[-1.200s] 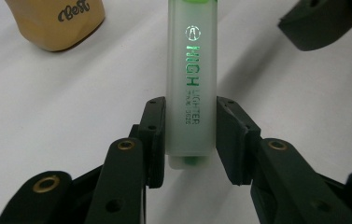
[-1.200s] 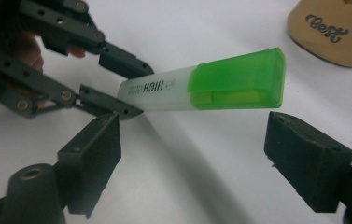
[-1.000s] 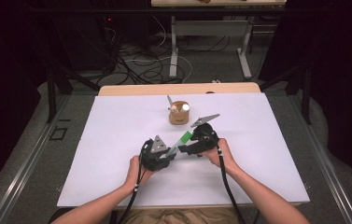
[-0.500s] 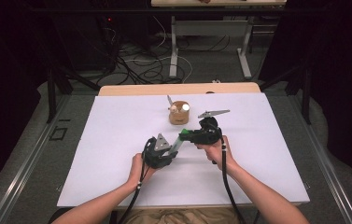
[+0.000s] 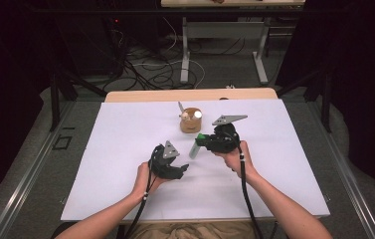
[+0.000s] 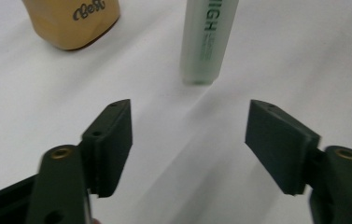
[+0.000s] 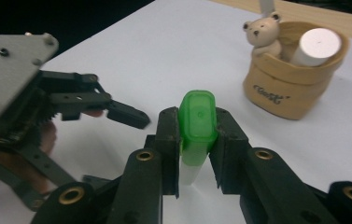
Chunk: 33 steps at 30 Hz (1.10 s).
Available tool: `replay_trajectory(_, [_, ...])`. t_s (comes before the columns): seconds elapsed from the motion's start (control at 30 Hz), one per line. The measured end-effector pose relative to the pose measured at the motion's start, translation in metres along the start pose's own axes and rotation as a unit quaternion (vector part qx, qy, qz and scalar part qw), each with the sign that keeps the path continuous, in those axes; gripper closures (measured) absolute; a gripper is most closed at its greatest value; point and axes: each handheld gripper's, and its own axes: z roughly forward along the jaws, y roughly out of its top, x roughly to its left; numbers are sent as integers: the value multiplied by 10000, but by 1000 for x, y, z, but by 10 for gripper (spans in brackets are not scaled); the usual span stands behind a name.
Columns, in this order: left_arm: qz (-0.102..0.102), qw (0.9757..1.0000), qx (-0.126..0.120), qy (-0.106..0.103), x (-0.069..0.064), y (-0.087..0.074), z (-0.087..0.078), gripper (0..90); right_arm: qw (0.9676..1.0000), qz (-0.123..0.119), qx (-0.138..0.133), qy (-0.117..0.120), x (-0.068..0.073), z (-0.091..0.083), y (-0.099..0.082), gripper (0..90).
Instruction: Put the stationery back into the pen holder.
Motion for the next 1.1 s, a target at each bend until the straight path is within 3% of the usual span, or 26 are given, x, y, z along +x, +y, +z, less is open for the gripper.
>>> replay_trajectory(0.37, [-235,9995,197,73,20,-12,-26,109,9992,-122,189,-321,-9,-12,3,750])
replay_trajectory(0.5, [-319,9991,269,80,26,-16,-31,56,9991,-138,65,-394,-12,-13,2,750])
replay_trajectory(0.63, [-388,9984,397,77,30,-22,-35,8,9987,-144,115,-485,-14,-15,3,750])
replay_trajectory(0.83, [-409,9981,440,138,37,-29,-44,3,9983,-151,81,-559,-18,-18,6,750])
replay_trajectory(1.1, [-453,9982,321,206,41,-35,-52,3,9975,-209,146,-663,-21,-19,11,750])
